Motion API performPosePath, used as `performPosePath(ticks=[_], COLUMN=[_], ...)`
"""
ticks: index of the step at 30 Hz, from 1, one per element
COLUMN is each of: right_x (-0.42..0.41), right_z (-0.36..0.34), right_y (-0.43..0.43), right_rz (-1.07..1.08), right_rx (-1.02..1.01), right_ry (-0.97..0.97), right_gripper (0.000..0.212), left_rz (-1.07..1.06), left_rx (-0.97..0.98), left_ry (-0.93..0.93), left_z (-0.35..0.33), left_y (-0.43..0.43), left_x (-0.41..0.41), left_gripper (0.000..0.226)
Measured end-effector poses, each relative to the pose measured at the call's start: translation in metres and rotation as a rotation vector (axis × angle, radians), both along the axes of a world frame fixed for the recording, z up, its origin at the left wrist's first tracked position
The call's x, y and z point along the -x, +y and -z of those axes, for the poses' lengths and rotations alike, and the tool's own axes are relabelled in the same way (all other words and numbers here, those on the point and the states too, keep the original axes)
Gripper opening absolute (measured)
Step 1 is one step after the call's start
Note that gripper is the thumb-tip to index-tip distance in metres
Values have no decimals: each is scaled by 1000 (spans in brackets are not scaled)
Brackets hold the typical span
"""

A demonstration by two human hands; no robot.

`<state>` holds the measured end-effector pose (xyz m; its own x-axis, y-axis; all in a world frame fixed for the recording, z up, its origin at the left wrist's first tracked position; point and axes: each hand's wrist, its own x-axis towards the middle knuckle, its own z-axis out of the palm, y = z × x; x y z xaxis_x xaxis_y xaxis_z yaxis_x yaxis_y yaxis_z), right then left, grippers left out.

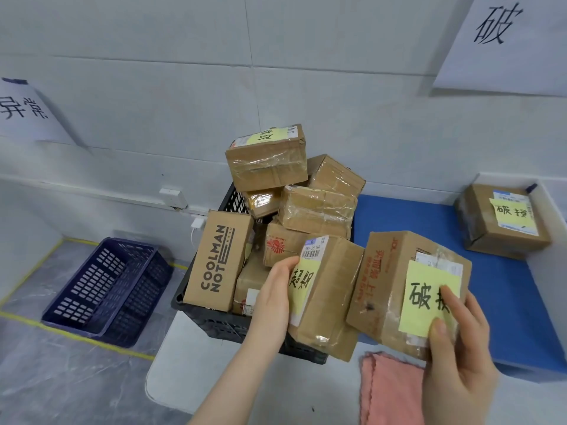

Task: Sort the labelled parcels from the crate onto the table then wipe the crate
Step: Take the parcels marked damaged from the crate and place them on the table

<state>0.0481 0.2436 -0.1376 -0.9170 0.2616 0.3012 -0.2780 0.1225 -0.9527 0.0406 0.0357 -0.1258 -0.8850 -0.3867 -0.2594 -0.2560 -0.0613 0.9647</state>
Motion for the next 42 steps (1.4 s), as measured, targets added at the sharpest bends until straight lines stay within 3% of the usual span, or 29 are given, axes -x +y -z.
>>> performPosePath(ticks=[3, 8, 12, 16, 21, 36, 42], right_x=[-2, -4, 1, 11, 16, 9, 12], right_z=[2, 1, 16, 25, 26, 21, 28], right_y=[-2, -19, -34, -38, -35, -55, -45], right_rz=[14, -55, -195, -273, -311, -480, -436], right_rx=[48, 43, 16, 15, -18, -174, -182], right_ry=[-18, -61, -154, -229, -224, -129, -159], right_gripper=[40, 53, 37, 32, 33, 40, 39], left_rz=[-54, -215, -243, -190, -85, -160, -186], left_rx=[55, 360, 538, 559, 425, 249, 286], left_ry=[57, 280, 234, 249, 234, 279, 292], left_z=[-4, -17, -5, 4, 10, 19, 16], left_y=[4, -2, -10, -23, -34, -61, -56], left_x=[-9, -36, -44, -44, -39, -58, -62], left_gripper=[33, 33, 30, 49, 61, 57, 57])
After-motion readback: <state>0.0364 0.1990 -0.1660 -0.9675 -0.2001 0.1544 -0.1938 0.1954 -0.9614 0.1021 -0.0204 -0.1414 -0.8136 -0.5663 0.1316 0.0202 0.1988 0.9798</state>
